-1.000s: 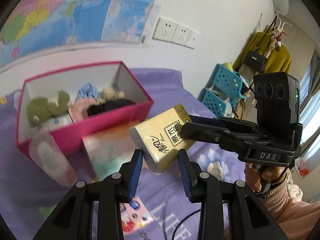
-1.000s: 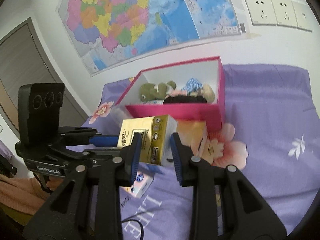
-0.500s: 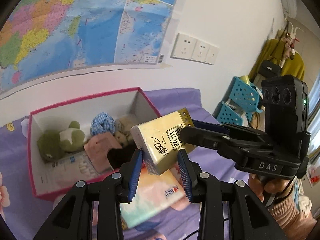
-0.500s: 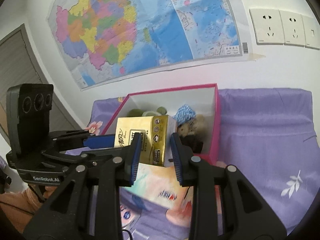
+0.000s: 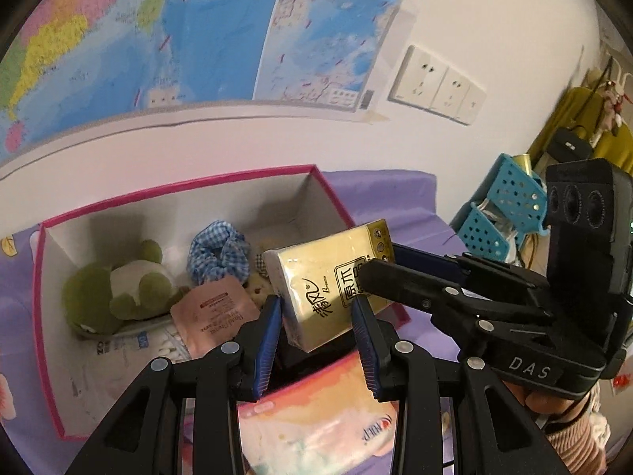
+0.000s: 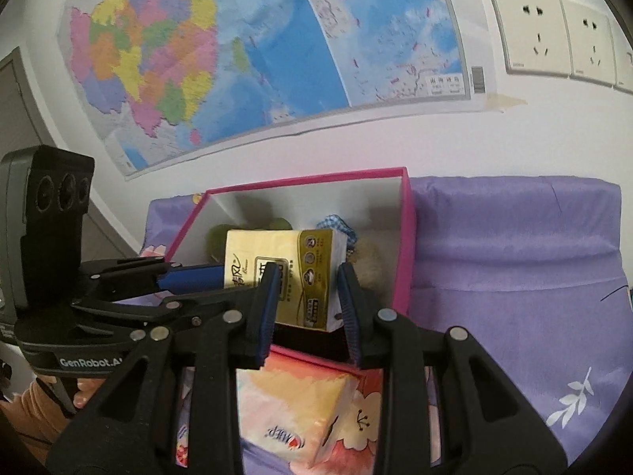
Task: Organize soft objects
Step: 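Lower the yellow pack into the box and open the right tool, then move the right tool toward the pink floral pack on the bedspread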
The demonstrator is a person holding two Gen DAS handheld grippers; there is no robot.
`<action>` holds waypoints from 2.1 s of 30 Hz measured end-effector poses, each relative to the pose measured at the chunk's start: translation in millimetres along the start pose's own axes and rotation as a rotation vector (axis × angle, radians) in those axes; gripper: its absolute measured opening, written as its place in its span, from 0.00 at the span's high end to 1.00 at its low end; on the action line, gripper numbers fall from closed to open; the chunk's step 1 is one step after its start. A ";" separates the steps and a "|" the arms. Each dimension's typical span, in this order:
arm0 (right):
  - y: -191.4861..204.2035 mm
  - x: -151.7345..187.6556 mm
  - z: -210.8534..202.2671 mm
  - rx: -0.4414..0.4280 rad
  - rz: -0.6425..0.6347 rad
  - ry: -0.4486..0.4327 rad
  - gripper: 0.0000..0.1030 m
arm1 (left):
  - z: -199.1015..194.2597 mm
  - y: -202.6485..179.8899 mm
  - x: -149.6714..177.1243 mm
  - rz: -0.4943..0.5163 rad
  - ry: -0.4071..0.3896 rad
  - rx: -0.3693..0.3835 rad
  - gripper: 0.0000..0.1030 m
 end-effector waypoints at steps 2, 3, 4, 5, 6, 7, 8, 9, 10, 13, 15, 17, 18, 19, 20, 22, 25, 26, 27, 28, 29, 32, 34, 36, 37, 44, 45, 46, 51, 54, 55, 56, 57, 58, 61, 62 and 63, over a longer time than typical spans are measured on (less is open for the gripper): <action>-4.5 -0.5 5.9 0.011 0.003 0.010 0.68 | 6.9 2.1 -0.9 -0.008 0.012 -0.006 0.65; -6.1 -0.9 7.8 0.016 0.005 0.012 0.68 | 10.7 3.6 -1.5 -0.017 0.018 -0.007 0.65; -8.9 -1.2 10.4 0.022 0.010 0.014 0.68 | 13.5 4.2 -1.8 -0.021 0.022 -0.007 0.66; -11.3 -1.0 12.1 0.028 0.015 0.018 0.68 | 16.3 4.9 -2.1 -0.025 0.028 -0.007 0.66; -14.6 -0.6 14.1 0.035 0.022 0.019 0.68 | 18.9 6.2 -2.5 -0.031 0.033 -0.007 0.66; -17.1 0.2 15.4 0.038 0.030 0.018 0.68 | 22.0 8.0 -2.5 -0.037 0.038 -0.014 0.66; -19.5 0.8 16.5 0.042 0.038 0.018 0.68 | 24.8 9.9 -2.4 -0.038 0.041 -0.027 0.66; -23.0 1.6 17.0 0.058 0.050 0.016 0.68 | 27.1 11.1 -1.9 -0.038 0.045 -0.035 0.63; -25.0 1.9 16.6 0.069 0.053 0.013 0.68 | 29.0 11.9 -0.5 -0.035 0.050 -0.041 0.63; -22.5 2.6 9.8 0.067 0.048 -0.008 0.68 | 28.8 13.9 5.3 -0.021 0.045 -0.049 0.63; -18.8 3.2 3.9 0.072 0.030 -0.020 0.68 | 25.9 15.0 8.6 -0.022 0.042 -0.042 0.63; -15.7 5.3 -1.6 0.068 0.023 -0.027 0.68 | 19.7 16.1 11.6 -0.023 0.031 -0.036 0.63; -14.0 6.1 -3.2 0.063 0.021 -0.028 0.68 | 15.1 15.2 13.6 -0.020 0.021 -0.029 0.63; -12.3 7.8 -5.8 0.057 0.020 -0.028 0.68 | 12.6 13.2 13.5 -0.016 0.015 -0.022 0.63; -10.0 10.0 -9.5 0.051 0.019 -0.031 0.68 | 7.3 11.7 14.7 -0.012 0.004 -0.016 0.63; -4.9 12.6 -15.3 0.030 0.021 -0.035 0.68 | -8.5 7.2 19.8 0.009 -0.026 0.009 0.61; 6.3 19.9 -27.3 -0.015 0.021 -0.041 0.68 | -28.5 1.8 28.1 0.035 -0.061 0.030 0.59; 10.2 22.3 -31.0 -0.028 0.020 -0.043 0.68 | -34.2 0.4 31.1 0.045 -0.071 0.032 0.59; 15.1 25.1 -34.8 -0.046 0.019 -0.043 0.68 | -41.0 0.3 34.5 0.053 -0.082 0.035 0.59; 20.2 28.4 -38.7 -0.062 0.017 -0.043 0.68 | -46.8 0.1 38.2 0.060 -0.088 0.043 0.58; 25.2 31.7 -42.1 -0.075 0.015 -0.043 0.68 | -53.1 0.3 43.0 0.062 -0.093 0.050 0.58; 39.2 43.5 -51.0 -0.095 -0.003 -0.037 0.68 | -67.0 3.9 57.7 0.071 -0.105 0.055 0.54; 46.3 52.0 -55.2 -0.112 -0.005 -0.032 0.66 | -72.6 6.7 66.8 0.070 -0.111 0.053 0.54; 54.4 61.3 -58.3 -0.132 -0.007 -0.029 0.65 | -76.7 9.5 77.6 0.075 -0.105 0.057 0.54; 58.8 66.5 -58.5 -0.145 -0.008 -0.023 0.65 | -78.5 11.6 82.3 0.074 -0.105 0.051 0.54; 82.1 106.8 -49.0 -0.194 -0.017 0.050 0.65 | -82.7 27.6 121.5 0.046 -0.070 0.031 0.54; 83.5 113.2 -46.2 -0.200 -0.011 0.064 0.65 | -81.9 30.0 127.4 0.039 -0.062 0.028 0.54; 83.9 117.5 -44.1 -0.204 -0.005 0.074 0.65 | -80.7 32.5 133.7 0.032 -0.052 0.026 0.54; 86.4 138.7 -36.1 -0.230 0.038 0.118 0.65 | -70.8 44.2 163.1 -0.015 0.006 0.028 0.54; 90.7 148.8 -32.5 -0.244 0.048 0.143 0.65 | -64.6 49.7 178.3 -0.036 0.039 0.025 0.54; 92.3 152.4 -30.8 -0.248 0.051 0.151 0.65 | -63.0 51.0 183.6 -0.046 0.051 0.033 0.54; 93.9 156.2 -28.6 -0.252 0.056 0.161 0.65 | -61.6 51.7 188.1 -0.051 0.062 0.037 0.54; 95.0 158.6 -26.9 -0.254 0.059 0.168 0.65 | -60.1 52.5 193.0 -0.057 0.071 0.038 0.54; 95.7 161.7 -24.8 -0.255 0.061 0.177 0.65 | -59.5 52.6 196.9 -0.059 0.077 0.041 0.54; 98.2 168.5 -18.6 -0.259 0.062 0.202 0.65 | -56.9 52.7 207.6 -0.063 0.095 0.039 0.54; 99.1 170.0 -17.5 -0.262 0.061 0.207 0.65 | -55.6 53.4 209.9 -0.069 0.101 0.041 0.54; 100.2 171.7 -16.3 -0.263 0.060 0.212 0.65 | -54.2 53.6 212.9 -0.077 0.108 0.046 0.54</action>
Point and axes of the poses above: each gripper's, at about its wrist camera, not at the fingertips, and z roughly the way its jaws point, y to its left, x to its underside, the point moved 10 cm from there along z, roughly the way its jaws point, and after that the axes turned 7 degrees about -z, right-handed, at the moved point
